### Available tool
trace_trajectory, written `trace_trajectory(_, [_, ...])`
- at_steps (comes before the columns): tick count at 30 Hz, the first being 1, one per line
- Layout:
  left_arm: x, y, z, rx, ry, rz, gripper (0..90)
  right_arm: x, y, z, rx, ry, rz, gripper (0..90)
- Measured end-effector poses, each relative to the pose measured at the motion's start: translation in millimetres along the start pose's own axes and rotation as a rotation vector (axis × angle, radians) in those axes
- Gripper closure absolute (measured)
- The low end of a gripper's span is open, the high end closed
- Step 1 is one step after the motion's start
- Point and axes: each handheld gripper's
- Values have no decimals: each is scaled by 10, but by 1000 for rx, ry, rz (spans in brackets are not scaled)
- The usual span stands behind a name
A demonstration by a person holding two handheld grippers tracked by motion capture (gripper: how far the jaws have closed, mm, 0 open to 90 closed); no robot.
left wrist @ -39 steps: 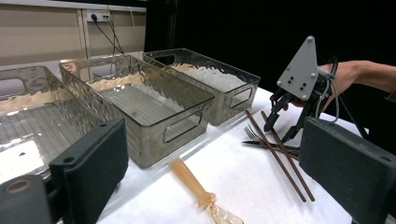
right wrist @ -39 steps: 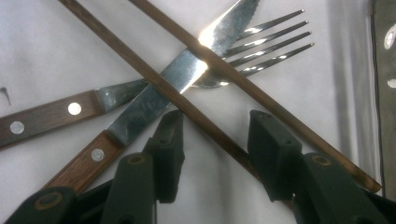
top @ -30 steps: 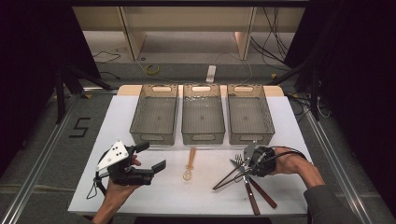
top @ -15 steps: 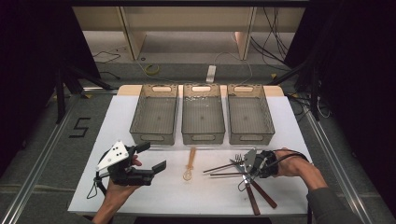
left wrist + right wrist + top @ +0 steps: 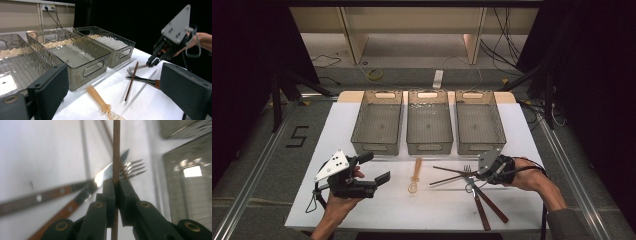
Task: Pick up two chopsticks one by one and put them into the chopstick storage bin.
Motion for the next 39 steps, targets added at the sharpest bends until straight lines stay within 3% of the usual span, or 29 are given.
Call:
trace_trajectory(5, [12, -4, -13, -9, -6, -4, 83, 22, 101, 30, 79, -42, -134, 846])
trace_trajectory(7, [17, -7, -22, -14, -4, 0, 83, -12, 150, 24, 144, -45, -211, 846])
trace_trajectory(8, [18, -10, -29, -18, -4, 3, 86, -12, 150, 24, 144, -45, -211, 846])
trace_trajectory(10, [20, -12, -37, -22, -6, 10, 87, -37, 182, -7, 193, -60, -285, 846])
trace_trajectory(13, [25, -10, -69, -21, -5, 28, 94, -85, 240, -67, 207, -73, -323, 846])
trace_trajectory(15, [37, -16, -115, -22, 2, 24, 99, -104, 266, -92, 217, -75, -336, 845])
trace_trajectory(17, [51, -30, -171, -37, 4, 21, 103, -148, 327, -144, 219, -89, -315, 846])
trace_trajectory(19, [65, -46, -229, -48, 0, 45, 103, -207, 435, -214, 258, -99, -334, 845])
trace_trajectory(22, [96, -55, -302, -46, -13, 66, 104, -248, 519, -242, 268, -94, -321, 845])
trace_trajectory(27, [149, -81, -427, -63, -30, 57, 104, -323, 658, -302, 314, -91, -332, 845])
trace_trajectory(31, [171, -96, -514, -70, -39, 57, 108, -339, 688, -346, 347, -89, -368, 845])
trace_trajectory(37, [170, -135, -630, -91, -51, 91, 135, -364, 756, -376, 386, -74, -397, 845])
trace_trajectory(39, [165, -144, -661, -85, -54, 119, 145, -372, 769, -380, 394, -71, -405, 844])
Point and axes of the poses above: each handheld gripper's, and its own axes: z roughly backward along the jaws, y roughly out of its top, x roughly to its right, and after that the axes turned 10 degrees about x, right-handed
